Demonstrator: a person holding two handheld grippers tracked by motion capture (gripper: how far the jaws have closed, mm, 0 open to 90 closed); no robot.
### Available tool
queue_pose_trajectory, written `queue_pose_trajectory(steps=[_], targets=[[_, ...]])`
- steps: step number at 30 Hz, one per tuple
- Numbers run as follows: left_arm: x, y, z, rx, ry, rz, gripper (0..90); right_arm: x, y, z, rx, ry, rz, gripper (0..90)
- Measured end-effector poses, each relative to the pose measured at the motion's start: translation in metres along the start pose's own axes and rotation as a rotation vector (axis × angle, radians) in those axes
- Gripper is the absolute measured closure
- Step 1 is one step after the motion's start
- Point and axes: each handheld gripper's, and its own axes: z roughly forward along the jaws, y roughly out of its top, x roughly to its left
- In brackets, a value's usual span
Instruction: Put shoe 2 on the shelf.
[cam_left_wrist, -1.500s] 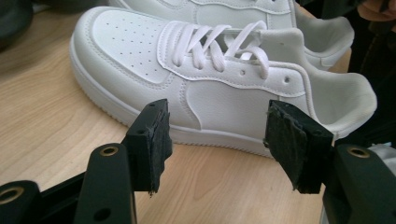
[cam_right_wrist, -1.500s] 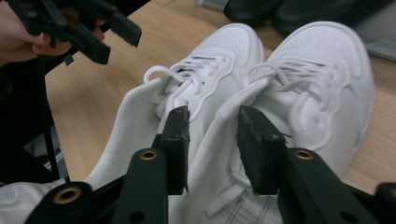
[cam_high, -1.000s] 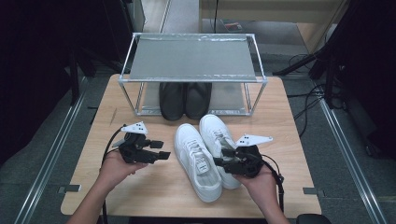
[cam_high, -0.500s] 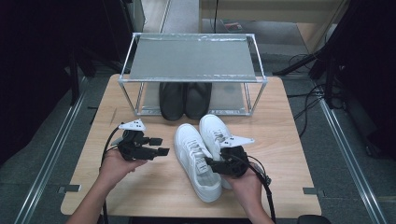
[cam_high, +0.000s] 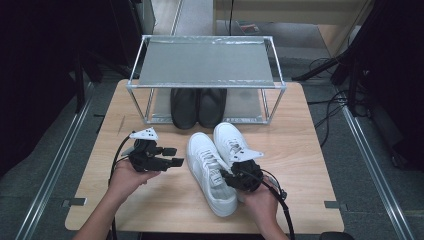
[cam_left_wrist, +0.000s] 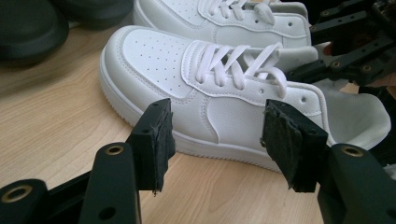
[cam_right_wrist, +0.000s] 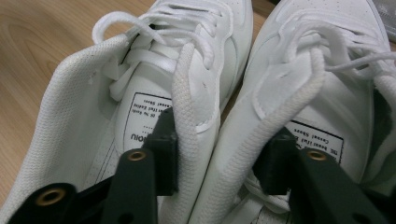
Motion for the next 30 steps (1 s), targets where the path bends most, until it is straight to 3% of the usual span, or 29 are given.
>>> queue_pose_trajectory(steps=[5,9,14,20,25,30], targets=[[0.004,-0.002,-0.003,-0.005,0.007,-0.022,46.1,0.002,-0.004,-0.005,-0.035,-0.034,-0.013,74.0],[0.007,-0.002,-0.006,-0.021,0.01,-0.032,47.9,-0.011,-0.002,-0.01,-0.031,0.041,0.056,76.0],[0.011,-0.002,-0.01,-0.038,0.014,-0.053,48.3,-0.026,-0.002,-0.015,-0.024,0.126,0.074,76.6],[0.012,-0.002,-0.011,-0.045,0.021,-0.056,48.3,-0.041,0.002,-0.024,-0.003,0.199,0.04,76.7],[0.016,-0.003,-0.014,-0.047,0.035,-0.062,48.3,-0.046,0.006,-0.037,-0.007,0.257,-0.037,76.6],[0.025,-0.001,-0.022,-0.06,0.076,-0.073,48.0,-0.052,0.012,-0.042,0.006,0.357,-0.106,76.5]])
